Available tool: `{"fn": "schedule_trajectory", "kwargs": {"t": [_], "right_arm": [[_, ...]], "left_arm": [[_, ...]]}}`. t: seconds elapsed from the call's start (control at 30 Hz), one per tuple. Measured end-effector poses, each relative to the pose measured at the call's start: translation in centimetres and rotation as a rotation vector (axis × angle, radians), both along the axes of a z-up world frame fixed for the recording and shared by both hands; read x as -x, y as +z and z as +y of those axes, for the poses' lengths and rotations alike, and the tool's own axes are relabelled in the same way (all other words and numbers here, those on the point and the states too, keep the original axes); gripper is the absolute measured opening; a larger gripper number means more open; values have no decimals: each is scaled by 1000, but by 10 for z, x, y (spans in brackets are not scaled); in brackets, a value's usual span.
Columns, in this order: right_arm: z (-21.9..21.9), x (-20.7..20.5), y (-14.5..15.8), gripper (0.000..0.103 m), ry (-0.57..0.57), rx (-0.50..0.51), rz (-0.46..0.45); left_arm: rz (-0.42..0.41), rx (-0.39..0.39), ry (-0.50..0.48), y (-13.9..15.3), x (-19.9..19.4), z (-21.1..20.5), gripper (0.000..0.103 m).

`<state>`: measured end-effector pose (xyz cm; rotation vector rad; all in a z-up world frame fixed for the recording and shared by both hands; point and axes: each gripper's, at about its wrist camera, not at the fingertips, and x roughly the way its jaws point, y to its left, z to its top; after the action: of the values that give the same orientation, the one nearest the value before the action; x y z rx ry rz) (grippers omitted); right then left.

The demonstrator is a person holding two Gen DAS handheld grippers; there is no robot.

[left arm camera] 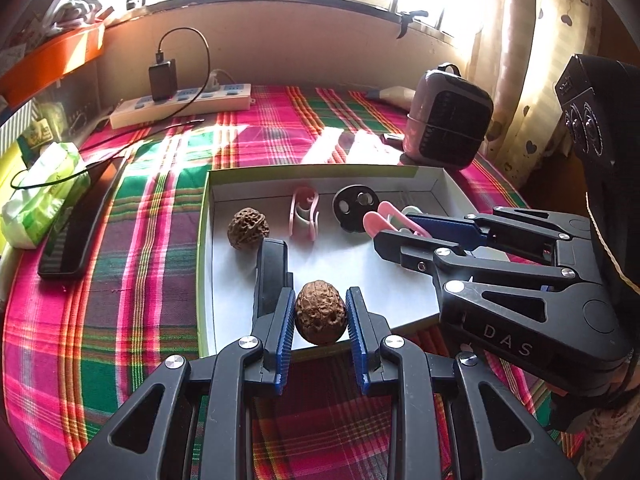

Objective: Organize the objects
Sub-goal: 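Carry the walnut and pink loop over the box with both tools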

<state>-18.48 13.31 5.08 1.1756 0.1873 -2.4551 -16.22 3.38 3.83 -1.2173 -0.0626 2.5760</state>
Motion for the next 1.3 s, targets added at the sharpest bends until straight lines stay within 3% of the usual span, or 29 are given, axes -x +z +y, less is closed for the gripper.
{"fn": "schedule_trajectory", "kwargs": {"t": [0.2,0.47,0.87,1.3], "right_arm": [[0,16,-8,24,73,39,-63],[-5,29,-18,24,106,13,-102],[-15,32,-26,24,105,-76,-79],[-17,32,-29,25,94,-75,-71]], "left_arm": [[-19,5,-9,-7,8,3,23],[-24,24,-11,-10,15,4,23],[-50,70,-4,-18,29,2,24],[-46,88,-8,-20,31,2,24]]}}
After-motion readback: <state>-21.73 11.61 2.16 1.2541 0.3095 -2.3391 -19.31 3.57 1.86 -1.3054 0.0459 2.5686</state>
